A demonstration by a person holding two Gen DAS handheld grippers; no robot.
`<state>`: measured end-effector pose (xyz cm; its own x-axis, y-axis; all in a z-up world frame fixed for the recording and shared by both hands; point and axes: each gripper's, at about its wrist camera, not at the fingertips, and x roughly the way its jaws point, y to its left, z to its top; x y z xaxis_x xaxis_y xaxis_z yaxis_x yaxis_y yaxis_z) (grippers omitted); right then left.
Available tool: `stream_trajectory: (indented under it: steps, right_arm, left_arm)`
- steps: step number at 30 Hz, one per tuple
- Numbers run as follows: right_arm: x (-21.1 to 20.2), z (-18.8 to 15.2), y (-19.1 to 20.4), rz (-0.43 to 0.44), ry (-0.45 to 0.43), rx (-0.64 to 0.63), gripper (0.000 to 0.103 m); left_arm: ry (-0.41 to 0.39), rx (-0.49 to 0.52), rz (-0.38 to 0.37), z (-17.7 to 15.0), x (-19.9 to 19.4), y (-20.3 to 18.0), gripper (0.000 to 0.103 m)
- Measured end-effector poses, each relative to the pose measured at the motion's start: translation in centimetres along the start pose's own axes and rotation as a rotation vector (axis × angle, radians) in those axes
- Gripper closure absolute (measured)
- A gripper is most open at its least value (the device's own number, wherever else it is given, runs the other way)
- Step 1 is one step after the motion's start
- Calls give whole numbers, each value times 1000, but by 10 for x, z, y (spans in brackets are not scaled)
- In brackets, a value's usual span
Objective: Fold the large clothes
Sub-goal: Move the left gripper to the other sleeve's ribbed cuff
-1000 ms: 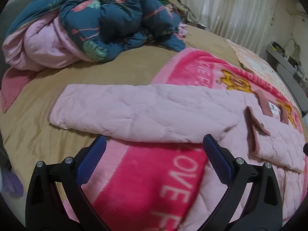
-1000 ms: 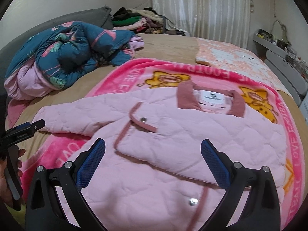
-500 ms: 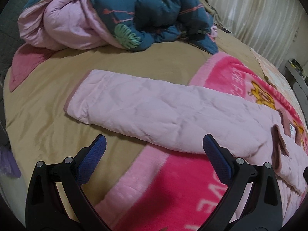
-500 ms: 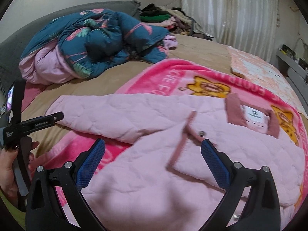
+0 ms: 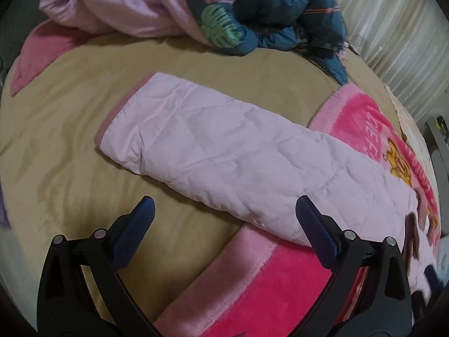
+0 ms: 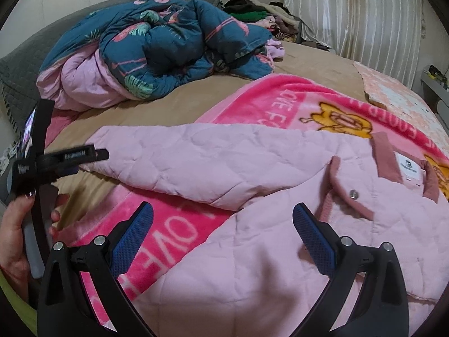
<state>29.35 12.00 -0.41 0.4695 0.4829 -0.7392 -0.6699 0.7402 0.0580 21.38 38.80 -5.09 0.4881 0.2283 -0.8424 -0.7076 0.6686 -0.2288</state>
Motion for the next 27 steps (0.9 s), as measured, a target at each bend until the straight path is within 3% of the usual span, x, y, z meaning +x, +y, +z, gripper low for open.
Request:
stream_trajectory:
  steps: [12, 23, 26, 27]
  right_arm:
    - [6, -10, -15, -17, 9, 32, 4]
    - [-13, -12, -35, -57, -5, 49, 4]
    - [-23, -14, -43, -65, -10, 56, 4]
    - [-26, -15, -46, -73, -12, 56, 4]
  left_arm:
    - [66, -221, -73, 2, 43, 36, 9]
    - [-5, -339, -112, 18, 60, 51, 10]
    - [-42, -355, -128, 19, 53, 53, 27]
    - [-55, -359, -136, 19, 50, 54, 41]
